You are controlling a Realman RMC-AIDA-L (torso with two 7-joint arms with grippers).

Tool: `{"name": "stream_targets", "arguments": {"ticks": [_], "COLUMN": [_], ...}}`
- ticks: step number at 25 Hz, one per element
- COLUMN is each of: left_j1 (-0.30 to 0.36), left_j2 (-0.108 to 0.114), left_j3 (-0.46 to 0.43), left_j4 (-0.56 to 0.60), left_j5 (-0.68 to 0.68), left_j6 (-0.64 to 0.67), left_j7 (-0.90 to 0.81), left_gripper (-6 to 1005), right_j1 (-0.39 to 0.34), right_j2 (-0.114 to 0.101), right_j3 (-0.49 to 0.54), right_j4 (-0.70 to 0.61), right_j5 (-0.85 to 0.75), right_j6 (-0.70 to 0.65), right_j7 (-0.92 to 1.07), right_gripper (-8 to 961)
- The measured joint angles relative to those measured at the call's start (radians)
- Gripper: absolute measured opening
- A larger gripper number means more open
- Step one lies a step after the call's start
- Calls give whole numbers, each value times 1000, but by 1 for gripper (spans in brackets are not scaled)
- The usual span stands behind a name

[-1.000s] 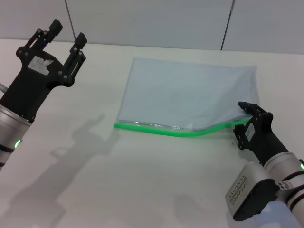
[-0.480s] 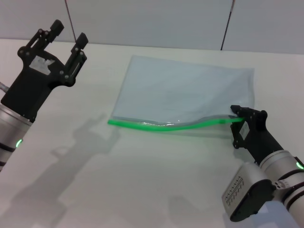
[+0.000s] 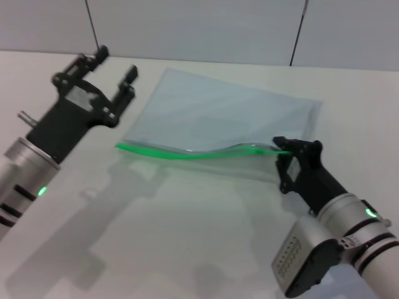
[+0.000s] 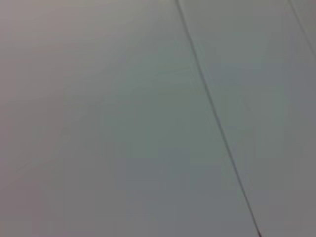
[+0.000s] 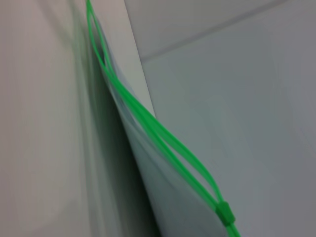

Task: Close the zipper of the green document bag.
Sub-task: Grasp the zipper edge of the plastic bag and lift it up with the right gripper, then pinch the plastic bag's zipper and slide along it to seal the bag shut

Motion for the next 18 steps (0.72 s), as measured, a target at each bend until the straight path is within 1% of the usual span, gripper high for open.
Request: {"name": "stream_targets", "arguments": {"ticks": [3,6,13,18], "left_j1": [-14,-32,-48,-57], "left_j2": [0,-5,-9,-9], "left_j3": [0,0,0,0], "left_j4": [0,-6,-21,-22], "left_j5": [59,129,293,355], "left_j6": [-58,-107,-121,-132], "left_j7": [55,131,239,268], "left_gripper": [546,546,545,544], "right_j1": [19,32,40,43], "right_j2": [-1,-1,0,1], "right_j3": [0,0,0,0], "right_j4": [-22,-33,-45,-58], "right_j5": [-9,-11,-7,-36], "right_j6": [24,32,35,35], "right_j7": [11,13,14,14], "right_gripper": [57,49,54,57]}}
